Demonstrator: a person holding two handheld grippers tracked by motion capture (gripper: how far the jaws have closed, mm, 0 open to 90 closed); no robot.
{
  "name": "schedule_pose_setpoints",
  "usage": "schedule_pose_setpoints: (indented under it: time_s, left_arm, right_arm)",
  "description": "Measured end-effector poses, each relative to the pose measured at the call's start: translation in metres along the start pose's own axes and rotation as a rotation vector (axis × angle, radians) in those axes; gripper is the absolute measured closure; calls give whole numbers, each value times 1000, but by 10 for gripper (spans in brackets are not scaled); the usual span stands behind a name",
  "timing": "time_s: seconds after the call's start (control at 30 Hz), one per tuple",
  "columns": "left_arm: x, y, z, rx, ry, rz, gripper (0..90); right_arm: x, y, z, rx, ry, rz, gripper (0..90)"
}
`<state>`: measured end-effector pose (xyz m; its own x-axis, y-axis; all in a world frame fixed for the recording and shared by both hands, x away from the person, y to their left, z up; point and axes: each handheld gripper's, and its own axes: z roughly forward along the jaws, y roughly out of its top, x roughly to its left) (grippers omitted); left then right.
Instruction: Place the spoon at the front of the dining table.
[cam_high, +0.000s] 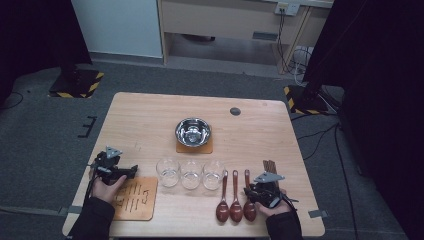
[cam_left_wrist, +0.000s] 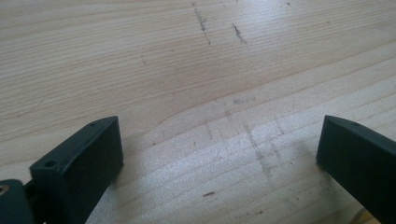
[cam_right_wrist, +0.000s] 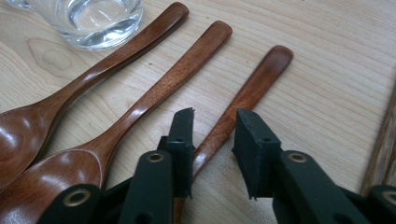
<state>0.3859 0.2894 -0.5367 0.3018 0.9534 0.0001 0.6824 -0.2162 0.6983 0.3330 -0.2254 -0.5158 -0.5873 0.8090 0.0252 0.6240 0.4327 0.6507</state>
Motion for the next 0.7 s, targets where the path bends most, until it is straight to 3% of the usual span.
schedule_pose_setpoints:
  time_s: [0.43,0.7]
  left_arm:
    - [0,0,0,0,0,0,0]
    - [0,0,0,0,0,0,0]
  right_arm:
    - [-7,-2,-3,9,-20,-6,781]
    - [-9,-3,-5,1,-14,-1,746]
